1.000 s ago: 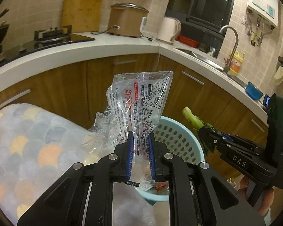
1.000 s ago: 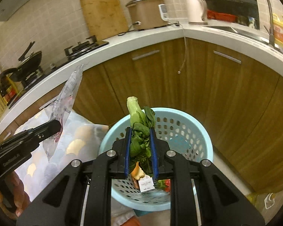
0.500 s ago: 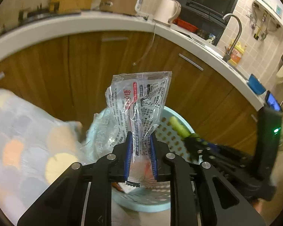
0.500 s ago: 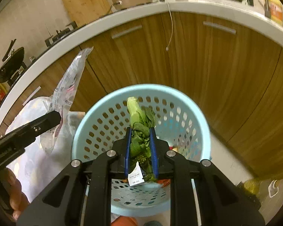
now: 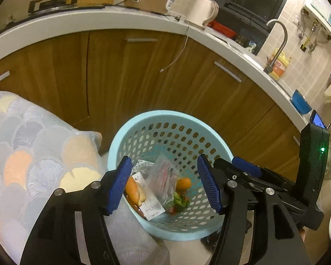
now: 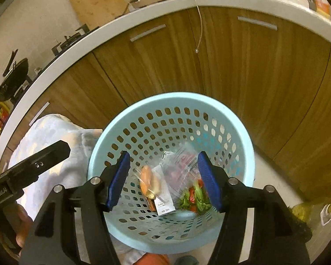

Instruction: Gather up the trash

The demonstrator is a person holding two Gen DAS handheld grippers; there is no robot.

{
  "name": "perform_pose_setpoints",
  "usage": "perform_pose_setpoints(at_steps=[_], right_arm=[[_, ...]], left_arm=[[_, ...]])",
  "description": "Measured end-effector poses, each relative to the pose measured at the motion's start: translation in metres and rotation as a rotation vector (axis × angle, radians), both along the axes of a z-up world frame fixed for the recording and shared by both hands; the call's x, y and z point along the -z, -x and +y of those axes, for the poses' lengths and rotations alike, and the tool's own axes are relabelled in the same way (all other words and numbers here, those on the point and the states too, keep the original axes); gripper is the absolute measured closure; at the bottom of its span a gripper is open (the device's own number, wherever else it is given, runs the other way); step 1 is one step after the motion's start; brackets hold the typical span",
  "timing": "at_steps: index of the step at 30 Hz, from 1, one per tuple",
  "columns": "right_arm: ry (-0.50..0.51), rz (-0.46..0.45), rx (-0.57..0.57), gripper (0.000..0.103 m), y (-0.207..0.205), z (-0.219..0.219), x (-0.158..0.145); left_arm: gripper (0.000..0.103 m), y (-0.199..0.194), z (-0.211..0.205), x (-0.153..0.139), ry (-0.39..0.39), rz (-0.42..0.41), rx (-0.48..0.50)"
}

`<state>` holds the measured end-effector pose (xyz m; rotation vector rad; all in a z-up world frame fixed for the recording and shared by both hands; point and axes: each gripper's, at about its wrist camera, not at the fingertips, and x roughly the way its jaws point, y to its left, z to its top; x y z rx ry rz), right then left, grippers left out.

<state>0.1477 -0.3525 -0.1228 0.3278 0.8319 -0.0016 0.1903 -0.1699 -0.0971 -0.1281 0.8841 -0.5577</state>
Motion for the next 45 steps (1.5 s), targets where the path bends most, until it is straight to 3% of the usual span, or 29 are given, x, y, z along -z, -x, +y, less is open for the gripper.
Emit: perform_pose_setpoints(at_steps=[6, 11, 19, 23, 27, 39, 45], right_arm=[[0.090, -0.073, -0.024, 0.043, 0.016, 0.021, -0.028], [0.150, -0.138, -0.038, 0.043, 0.033, 0.036, -0.050], [0.206, -0.248, -0.029, 0.043, 0.060, 0.054, -0.086], [0.205, -0.275, -0.026, 0.043, 0.070, 0.059, -0.095], [0.206, -0.291, -0.026, 0.043, 0.078, 0.063, -0.102], [0.213, -0.307, -0.005, 0.038, 0.098, 0.062, -0.110], [0.213, -0.307, -0.005, 0.038, 0.103, 0.064, -0.109]], left_arm=[[0.044, 0.019, 0.009, -0.019, 0.012, -0.062, -0.013], [0.040, 0.046, 0.029, -0.043, 0.022, -0.145, -0.086], [0.019, 0.093, 0.060, -0.081, -0.058, -0.315, -0.258], [0.014, 0.110, 0.072, -0.094, -0.092, -0.374, -0.322], [0.008, 0.121, 0.082, -0.099, -0.093, -0.395, -0.366], [0.008, 0.137, 0.099, -0.096, -0.062, -0.381, -0.423], [0.008, 0.144, 0.100, -0.097, -0.090, -0.399, -0.436]])
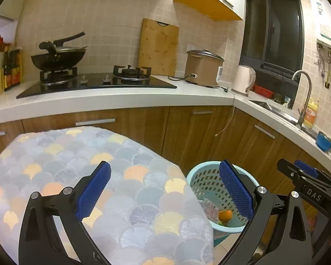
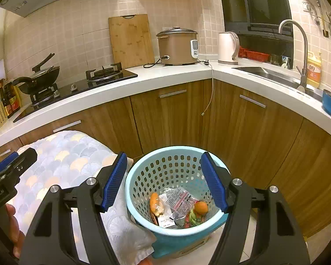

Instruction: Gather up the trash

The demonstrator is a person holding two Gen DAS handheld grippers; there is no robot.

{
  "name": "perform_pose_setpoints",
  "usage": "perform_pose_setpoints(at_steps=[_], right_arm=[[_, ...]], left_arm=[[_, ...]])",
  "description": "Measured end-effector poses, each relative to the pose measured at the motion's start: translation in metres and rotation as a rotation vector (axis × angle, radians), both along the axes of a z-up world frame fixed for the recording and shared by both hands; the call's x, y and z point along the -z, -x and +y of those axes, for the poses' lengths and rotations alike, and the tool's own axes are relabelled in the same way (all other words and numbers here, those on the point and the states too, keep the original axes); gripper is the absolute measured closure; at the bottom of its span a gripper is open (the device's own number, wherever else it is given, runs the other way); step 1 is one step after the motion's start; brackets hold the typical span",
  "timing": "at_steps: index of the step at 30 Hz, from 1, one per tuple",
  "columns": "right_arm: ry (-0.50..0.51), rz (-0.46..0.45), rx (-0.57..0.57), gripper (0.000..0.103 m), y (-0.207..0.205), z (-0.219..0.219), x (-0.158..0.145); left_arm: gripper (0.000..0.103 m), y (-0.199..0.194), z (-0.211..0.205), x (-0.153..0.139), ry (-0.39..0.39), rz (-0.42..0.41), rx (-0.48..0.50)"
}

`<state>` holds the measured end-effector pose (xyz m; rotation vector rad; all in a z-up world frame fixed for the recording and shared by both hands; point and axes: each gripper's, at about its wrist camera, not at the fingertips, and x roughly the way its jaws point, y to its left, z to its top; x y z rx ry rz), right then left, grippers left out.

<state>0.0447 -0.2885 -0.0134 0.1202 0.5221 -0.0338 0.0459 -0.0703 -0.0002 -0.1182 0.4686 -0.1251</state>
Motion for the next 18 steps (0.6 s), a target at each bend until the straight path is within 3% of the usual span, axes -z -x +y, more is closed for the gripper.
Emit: perform_pose_setpoints(at_steps=[9, 18], right_arm=[[0.011, -0.007, -0.008, 0.037, 0.004, 0.007, -0.002], [0.010, -0.004, -0.018, 0.036, 0.004, 0.012, 0.000]], left_arm=[[0.008, 0.005, 0.005, -0.003, 0.014, -0.011, -0.011], [0.008, 0.014, 0.001, 0.003, -0.037, -0.041, -0.030]])
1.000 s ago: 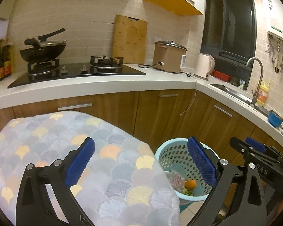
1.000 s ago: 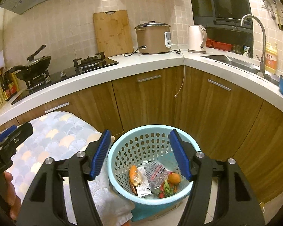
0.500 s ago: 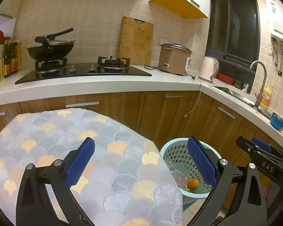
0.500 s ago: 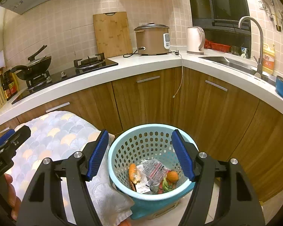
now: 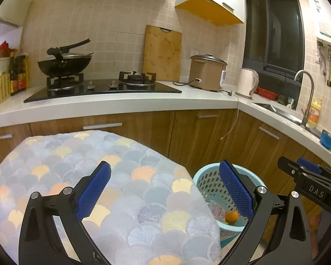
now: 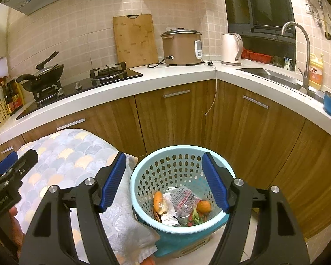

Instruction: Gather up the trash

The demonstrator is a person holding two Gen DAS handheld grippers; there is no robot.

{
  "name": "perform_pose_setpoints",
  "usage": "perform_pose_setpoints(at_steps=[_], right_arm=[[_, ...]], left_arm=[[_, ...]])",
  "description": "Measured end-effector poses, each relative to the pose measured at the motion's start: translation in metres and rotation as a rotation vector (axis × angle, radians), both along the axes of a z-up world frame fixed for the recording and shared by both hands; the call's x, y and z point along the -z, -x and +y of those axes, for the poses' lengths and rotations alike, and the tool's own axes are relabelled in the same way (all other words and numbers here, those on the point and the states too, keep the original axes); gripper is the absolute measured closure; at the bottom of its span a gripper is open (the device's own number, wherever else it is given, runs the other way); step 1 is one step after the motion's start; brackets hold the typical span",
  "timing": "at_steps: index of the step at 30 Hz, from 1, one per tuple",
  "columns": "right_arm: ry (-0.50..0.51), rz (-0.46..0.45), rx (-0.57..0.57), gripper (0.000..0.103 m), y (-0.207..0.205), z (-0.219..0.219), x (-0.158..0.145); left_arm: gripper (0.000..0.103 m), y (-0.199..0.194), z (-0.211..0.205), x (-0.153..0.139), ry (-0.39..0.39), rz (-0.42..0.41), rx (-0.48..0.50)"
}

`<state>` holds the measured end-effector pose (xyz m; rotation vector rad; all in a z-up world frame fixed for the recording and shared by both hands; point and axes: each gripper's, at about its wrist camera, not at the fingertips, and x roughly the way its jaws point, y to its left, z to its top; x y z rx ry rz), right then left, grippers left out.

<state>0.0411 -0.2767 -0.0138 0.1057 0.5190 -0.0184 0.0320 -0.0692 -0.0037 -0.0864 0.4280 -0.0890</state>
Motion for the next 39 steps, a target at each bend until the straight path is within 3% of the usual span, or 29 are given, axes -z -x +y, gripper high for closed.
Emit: perform_pose_setpoints(at_steps=[14, 28, 39], right_arm=[[-0.011, -0.006, -0.003, 0.035, -0.001, -0.001, -0.002], [-0.042, 0.009, -0.006, 0.034, -0.007, -0.007, 0.002], [-0.033, 0.010, 0.000, 0.034, -0.010, -0.008, 0.005]], left_arm=[[0.008, 0.004, -0.004, -0.010, -0.027, -0.033, -0.003], [0.008, 0.000, -0.007, -0.010, -0.062, -0.022, -0.057], [0.008, -0.002, -0.010, -0.007, -0.068, -0.011, -0.048]])
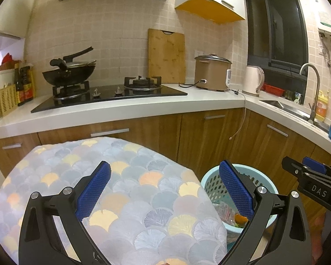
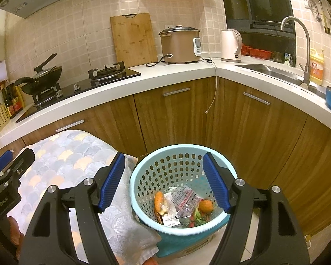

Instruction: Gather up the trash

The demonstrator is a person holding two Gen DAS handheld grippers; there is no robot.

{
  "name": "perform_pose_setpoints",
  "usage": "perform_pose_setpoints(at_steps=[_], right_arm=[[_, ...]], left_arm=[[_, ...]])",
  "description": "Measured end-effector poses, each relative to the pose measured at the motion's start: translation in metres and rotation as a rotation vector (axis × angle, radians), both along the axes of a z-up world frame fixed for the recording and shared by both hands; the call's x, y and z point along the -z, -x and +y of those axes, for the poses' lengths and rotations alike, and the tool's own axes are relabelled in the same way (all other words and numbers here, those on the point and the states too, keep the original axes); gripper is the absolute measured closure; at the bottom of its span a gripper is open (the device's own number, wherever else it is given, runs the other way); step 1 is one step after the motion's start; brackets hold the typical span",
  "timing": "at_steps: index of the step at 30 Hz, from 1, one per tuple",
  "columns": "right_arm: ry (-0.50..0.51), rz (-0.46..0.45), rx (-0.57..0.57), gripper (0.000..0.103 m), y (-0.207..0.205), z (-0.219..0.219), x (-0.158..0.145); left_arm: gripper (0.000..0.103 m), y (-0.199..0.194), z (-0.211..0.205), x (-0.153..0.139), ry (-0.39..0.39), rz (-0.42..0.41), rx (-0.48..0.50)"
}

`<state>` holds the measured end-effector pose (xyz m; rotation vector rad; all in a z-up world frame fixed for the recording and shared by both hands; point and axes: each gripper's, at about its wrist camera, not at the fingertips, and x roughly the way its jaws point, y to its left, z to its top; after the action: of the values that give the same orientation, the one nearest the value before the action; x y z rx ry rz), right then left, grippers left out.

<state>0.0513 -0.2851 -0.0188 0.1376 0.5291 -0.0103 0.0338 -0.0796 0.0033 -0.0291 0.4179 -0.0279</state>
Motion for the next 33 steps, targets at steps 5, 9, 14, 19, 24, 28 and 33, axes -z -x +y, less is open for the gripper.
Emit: perform_pose_setpoints(at_steps=[5, 9, 14, 19, 24, 28, 33], right_arm=[[-0.001, 0.000, -0.003, 0.034, 0.0008, -0.0003, 0.0007], [-0.001, 0.001, -0.004, 0.034, 0.0008, -0.0001, 0.0013], [0.000, 0.002, -0.006, 0.034, 0.0009, 0.0012, 0.0023], [-0.001, 0.003, -0.010, 0.034, 0.0002, 0.0019, 0.0031], [-0.001, 0.004, -0.010, 0.034, -0.0001, 0.0025, 0.0031], [-0.001, 0.003, -0.010, 0.034, -0.0001, 0.0025, 0.0030], [-0.002, 0.003, -0.010, 0.034, -0.0007, 0.0022, 0.0036]], left_arm=[[0.008, -0.0017, -0.0009, 0.0025, 0.008, 0.013, 0.007], [0.008, -0.0012, -0.0023, 0.0043, 0.002, 0.017, 0.006], [0.008, -0.0019, -0.0017, 0.0051, 0.007, 0.020, 0.003], [0.008, -0.0006, 0.0003, 0.0058, 0.012, 0.022, 0.001], [0.008, 0.0001, 0.0007, 0.0054, 0.008, 0.019, -0.002], [0.008, 0.0003, 0.0004, 0.0050, 0.007, 0.018, -0.002], [0.008, -0.0002, 0.0003, 0.0048, 0.006, 0.019, -0.002]])
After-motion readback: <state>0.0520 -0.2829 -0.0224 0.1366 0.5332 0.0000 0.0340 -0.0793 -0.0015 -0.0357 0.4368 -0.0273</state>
